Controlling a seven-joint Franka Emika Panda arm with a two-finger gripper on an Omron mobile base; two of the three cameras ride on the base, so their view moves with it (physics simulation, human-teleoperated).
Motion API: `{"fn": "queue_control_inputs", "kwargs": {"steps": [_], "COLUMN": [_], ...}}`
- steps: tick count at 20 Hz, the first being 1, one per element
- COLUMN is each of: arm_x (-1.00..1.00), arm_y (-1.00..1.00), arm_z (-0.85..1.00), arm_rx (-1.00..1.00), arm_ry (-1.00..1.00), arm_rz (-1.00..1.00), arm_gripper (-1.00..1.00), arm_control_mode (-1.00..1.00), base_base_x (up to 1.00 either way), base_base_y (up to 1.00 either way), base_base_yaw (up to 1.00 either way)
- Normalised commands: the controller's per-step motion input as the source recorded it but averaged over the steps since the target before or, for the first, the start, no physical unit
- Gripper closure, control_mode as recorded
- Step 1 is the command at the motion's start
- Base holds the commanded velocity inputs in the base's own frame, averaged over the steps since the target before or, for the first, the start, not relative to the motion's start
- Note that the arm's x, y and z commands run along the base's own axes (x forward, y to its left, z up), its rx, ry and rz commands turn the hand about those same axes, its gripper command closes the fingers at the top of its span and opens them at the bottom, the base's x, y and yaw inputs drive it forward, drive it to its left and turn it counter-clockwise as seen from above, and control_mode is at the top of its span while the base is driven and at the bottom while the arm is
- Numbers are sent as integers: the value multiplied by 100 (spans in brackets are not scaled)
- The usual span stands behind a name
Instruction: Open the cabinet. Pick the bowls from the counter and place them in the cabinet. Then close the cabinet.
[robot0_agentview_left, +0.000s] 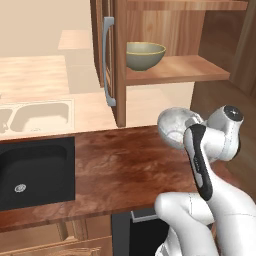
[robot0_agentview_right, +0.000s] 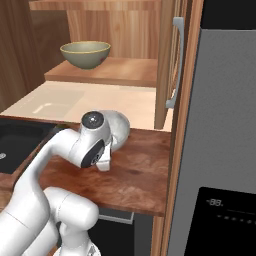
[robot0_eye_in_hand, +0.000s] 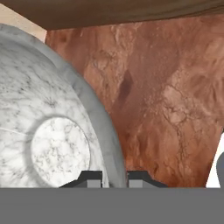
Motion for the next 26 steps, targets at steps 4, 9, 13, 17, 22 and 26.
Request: {"fn": "queue_control_inputs", "kwargs": {"steps": [4, 9, 13, 17, 22, 26], "arm_x": [-47, -52, -44, -47, -46, -41], "arm_y": [0, 0, -2, 0, -3, -7], "arm_z": [54, 50, 35, 34, 34, 34], "arm_rx": [0, 0, 0, 0, 0, 0], "arm_ry": [22, 12, -2, -15, -18, -25], "arm_rz": [8, 0, -7, -7, -1, 0], "arm_gripper": [100, 100, 100, 100, 100, 100], "arm_control_mode": [-100, -100, -100, -100, -100, -100], "base_base_x": [0, 0, 0, 0, 0, 0], "base_base_y": [0, 0, 0, 0, 0, 0], "base_base_yaw": [0, 0, 0, 0, 0, 0]}}
